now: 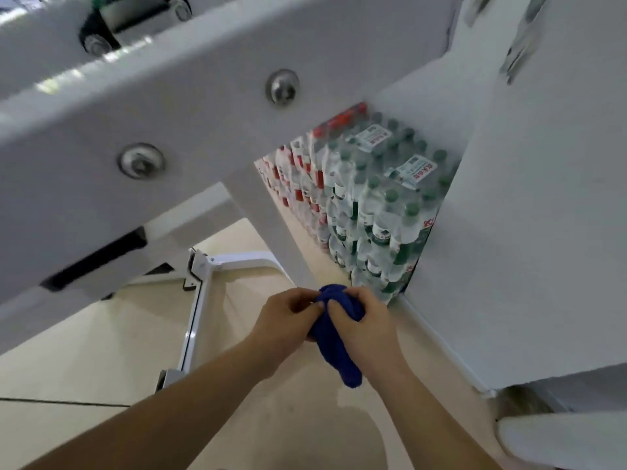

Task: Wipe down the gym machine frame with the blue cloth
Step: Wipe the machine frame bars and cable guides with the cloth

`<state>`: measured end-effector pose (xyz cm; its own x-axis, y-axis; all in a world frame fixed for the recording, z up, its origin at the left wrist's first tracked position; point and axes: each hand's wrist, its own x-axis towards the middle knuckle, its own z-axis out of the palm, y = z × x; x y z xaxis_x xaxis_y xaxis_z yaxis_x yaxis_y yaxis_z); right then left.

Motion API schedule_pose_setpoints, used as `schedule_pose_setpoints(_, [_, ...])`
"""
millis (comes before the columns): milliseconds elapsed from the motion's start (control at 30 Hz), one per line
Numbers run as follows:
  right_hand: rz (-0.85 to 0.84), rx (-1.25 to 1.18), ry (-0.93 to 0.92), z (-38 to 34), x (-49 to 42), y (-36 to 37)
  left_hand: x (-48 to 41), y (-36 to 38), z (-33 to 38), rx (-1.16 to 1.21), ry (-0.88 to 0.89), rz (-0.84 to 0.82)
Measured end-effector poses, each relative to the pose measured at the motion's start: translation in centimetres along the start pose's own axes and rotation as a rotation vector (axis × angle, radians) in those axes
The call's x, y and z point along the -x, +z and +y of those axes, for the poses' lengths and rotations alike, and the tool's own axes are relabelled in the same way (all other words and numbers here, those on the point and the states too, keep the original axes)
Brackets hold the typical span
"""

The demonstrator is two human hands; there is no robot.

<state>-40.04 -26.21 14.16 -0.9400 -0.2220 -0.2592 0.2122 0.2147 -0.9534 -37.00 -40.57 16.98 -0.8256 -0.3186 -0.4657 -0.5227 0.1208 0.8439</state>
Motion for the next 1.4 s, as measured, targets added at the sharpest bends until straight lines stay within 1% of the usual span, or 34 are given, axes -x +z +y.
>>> schedule_pose_setpoints(67, [0.043, 0.007, -0.002, 2.5, -2.1, 1.5, -2.7, -0.1, -2.1, -0.023, 0.059, 0.041])
schedule_pose_setpoints(133, [0.067, 0.041, -0.030, 4.8, -4.1, 3.1, -5.5, -0.6, -4.7, -0.030, 0.113, 0.160])
schedule_pose_setpoints(200, [0.084, 0.029, -0.065, 6.7, -5.5, 4.4, -7.9, -1.3, -7.4, -0.005, 0.125, 0.296])
schedule_pose_setpoints(233, [0.090, 0.013, -0.081, 7.5, -6.0, 5.0, -8.9, -1.7, -8.5, 0.013, 0.135, 0.340])
schedule_pose_setpoints(300, [0.101, 0.007, -0.137, 8.6, -7.0, 5.9, -10.7, -2.5, -9.8, 0.046, 0.196, 0.379])
schedule_pose_setpoints(400, [0.135, 0.000, -0.259, 8.9, -8.4, 7.2, -12.6, -3.9, -9.5, 0.077, 0.331, 0.366])
schedule_pose_setpoints(500, [0.183, -0.056, -0.411, 6.8, -9.2, 8.4, -13.0, -5.2, -8.6, 0.058, 0.420, 0.319])
schedule_pose_setpoints(567, [0.213, -0.058, -0.532, 4.1, -9.4, 8.9, -12.8, -6.0, -8.0, 0.047, 0.456, 0.326])
schedule_pose_setpoints(667, [0.218, 0.016, -0.714, -0.6, -9.5, 9.5, -12.2, -7.5, -6.5, 0.035, 0.526, 0.340])
schedule_pose_setpoints(767, [0.254, 0.137, -0.855, -4.7, -9.9, 10.5, -11.6, -8.6, -4.1, 0.003, 0.585, 0.349])
schedule_pose_setpoints(867, [0.366, 0.240, -0.939, -6.7, -10.5, 11.4, -10.8, -9.5, -2.7, -0.217, 0.637, 0.351])
schedule_pose_setpoints(933, [0.396, 0.246, -0.966, -6.5, -10.9, 11.9, -10.0, -10.5, -2.3, -0.453, 0.688, 0.329])
schedule_pose_setpoints(967, [0.393, 0.248, -0.968, -5.9, -11.1, 12.1, -9.4, -11.1, -1.9, -0.552, 0.757, 0.327])
schedule_pose_setpoints(1000, [0.385, 0.248, -0.967, -5.4, -11.2, 12.1, -8.8, -11.6, -1.4, -0.594, 0.850, 0.328])
schedule_pose_setpoints(1100, [0.350, 0.237, -0.960, -5.7, -11.0, 11.9, -6.8, -12.8, 0.4, -0.632, 1.083, 0.347])
schedule_pose_setpoints(1167, [0.374, 0.218, -0.985, -7.8, -10.7, 11.7, -5.5, -12.9, 1.2, -0.710, 1.224, 0.423])
schedule_pose_setpoints(1233, [0.416, 0.198, -1.037, -10.6, -10.4, 11.6, -4.6, -13.2, 2.1, -0.799, 1.321, 0.555])
schedule_pose_setpoints(1333, [0.469, 0.217, -1.081, -13.2, -10.5, 11.7, -5.1, -15.1, 3.4, -0.987, 1.341, 0.765])
schedule_pose_setpoints(1400, [0.496, 0.251, -1.092, -12.6, -10.8, 11.9, -5.8, -16.0, 3.7, -1.083, 1.318, 0.866])
